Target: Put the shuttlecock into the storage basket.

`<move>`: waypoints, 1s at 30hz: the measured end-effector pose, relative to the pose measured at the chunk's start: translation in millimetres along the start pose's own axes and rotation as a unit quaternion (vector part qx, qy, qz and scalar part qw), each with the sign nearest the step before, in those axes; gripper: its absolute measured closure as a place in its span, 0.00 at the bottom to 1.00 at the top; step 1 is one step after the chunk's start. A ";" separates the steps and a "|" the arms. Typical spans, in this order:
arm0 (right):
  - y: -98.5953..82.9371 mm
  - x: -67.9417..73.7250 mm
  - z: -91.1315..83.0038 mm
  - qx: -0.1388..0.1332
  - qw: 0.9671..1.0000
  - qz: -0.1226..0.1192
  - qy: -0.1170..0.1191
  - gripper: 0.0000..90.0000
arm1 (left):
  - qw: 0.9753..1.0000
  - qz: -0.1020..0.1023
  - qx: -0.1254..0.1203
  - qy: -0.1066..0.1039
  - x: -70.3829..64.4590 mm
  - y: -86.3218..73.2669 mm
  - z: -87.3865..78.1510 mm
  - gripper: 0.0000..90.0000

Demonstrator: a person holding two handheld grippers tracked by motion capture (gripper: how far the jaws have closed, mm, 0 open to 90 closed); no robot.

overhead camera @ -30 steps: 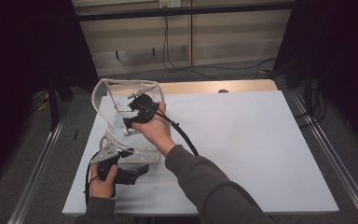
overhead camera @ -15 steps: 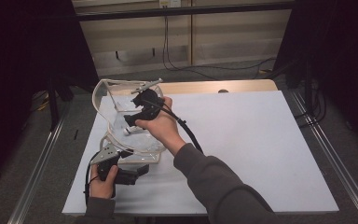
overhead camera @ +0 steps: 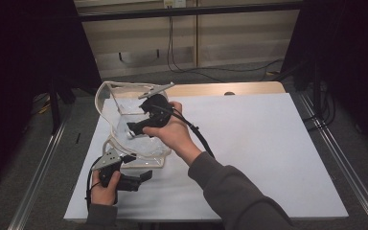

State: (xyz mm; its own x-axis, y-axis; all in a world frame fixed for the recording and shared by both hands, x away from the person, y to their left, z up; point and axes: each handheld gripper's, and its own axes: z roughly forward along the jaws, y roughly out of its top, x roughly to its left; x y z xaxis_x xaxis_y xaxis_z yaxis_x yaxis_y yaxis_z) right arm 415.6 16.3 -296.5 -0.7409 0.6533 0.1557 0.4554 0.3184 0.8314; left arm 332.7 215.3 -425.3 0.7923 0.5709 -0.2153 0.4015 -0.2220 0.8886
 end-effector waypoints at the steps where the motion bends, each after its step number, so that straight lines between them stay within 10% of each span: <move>1: -1.0 -0.7 -2.4 -0.003 1.000 -0.001 0.003 0.19 | 1.000 -0.001 -0.001 0.002 -0.5 -0.2 -0.2 0.04; 30: -39.2 -44.0 -68.0 -0.040 0.999 0.010 0.016 0.13 | 1.000 0.000 -0.002 0.012 -2.5 0.2 -2.4 0.04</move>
State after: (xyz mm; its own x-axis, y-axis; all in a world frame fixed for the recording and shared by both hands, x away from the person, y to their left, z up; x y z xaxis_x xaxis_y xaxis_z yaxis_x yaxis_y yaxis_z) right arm 396.7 -71.6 -299.6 -0.7476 0.6367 0.1891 0.4307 0.2481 0.8677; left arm 329.7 215.8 -423.6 0.7807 0.5902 -0.2055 0.3998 -0.2188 0.8901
